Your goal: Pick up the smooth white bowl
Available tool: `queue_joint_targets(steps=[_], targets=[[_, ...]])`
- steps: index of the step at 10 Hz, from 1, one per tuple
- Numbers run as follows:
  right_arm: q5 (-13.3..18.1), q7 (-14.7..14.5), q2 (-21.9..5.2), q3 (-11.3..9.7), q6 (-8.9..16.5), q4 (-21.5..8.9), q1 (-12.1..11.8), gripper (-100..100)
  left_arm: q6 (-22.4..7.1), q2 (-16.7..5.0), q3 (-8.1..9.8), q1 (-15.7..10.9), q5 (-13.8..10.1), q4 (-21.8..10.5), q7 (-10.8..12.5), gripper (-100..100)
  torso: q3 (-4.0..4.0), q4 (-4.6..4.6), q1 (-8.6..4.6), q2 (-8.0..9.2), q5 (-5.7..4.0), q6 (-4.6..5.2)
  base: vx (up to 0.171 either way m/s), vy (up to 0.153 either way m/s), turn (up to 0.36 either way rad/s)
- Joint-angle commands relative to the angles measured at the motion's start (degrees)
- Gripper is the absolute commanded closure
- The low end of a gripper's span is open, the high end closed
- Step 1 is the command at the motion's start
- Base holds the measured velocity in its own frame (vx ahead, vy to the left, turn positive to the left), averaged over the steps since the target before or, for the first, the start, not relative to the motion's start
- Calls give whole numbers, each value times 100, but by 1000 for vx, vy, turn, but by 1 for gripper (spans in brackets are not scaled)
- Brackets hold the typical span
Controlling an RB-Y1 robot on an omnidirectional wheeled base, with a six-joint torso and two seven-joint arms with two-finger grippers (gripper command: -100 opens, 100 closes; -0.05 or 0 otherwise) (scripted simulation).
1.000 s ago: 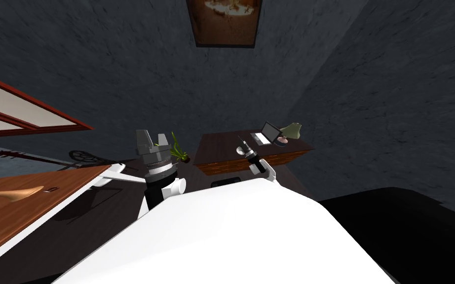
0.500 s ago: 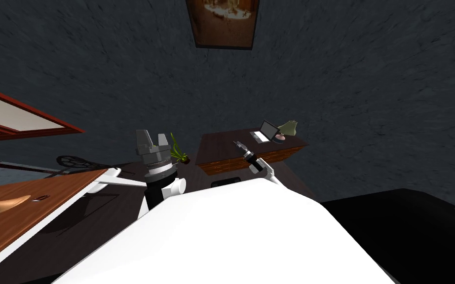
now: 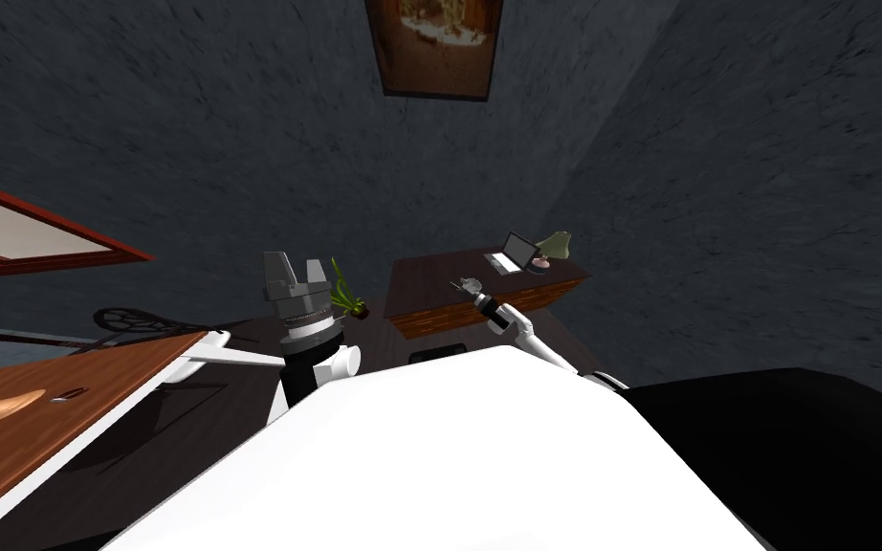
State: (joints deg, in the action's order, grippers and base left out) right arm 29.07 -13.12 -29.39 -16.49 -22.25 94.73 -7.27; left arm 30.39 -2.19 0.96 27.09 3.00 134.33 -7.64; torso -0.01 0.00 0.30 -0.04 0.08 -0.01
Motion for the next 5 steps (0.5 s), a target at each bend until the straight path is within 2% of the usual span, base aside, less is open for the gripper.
queue_joint_targets(steps=[1, 2, 3, 4, 5], targets=[[150, -87, -64, -49, 19, -166, 25, -100, 0, 0, 0, 0, 0, 0, 0, 0, 0, 0, 0, 0, 0, 0, -14, 68, -26], [389, -204, -232, -121, 57, -378, 140, -100, 0, 0, 0, 0, 0, 0, 0, 0, -1, 0, -3, -1, 0, 0, -14, 91, -22], [390, -204, -232, -121, 57, -445, 140, -100, 0, 0, 0, 0, 0, 0, 0, 0, -1, 0, 3, -2, 1, 0, -15, 76, -20], [620, -321, -398, -184, 92, -679, 246, -100, 0, 0, 0, 0, 0, 0, 0, 0, -2, 0, -1, -3, 0, -1, -9, 74, 4], [620, -321, -398, -184, 92, -730, 246, -100, 0, 0, 0, 0, 0, 0, 0, 0, -2, -1, -2, -5, 0, 0, -9, 60, -2]])
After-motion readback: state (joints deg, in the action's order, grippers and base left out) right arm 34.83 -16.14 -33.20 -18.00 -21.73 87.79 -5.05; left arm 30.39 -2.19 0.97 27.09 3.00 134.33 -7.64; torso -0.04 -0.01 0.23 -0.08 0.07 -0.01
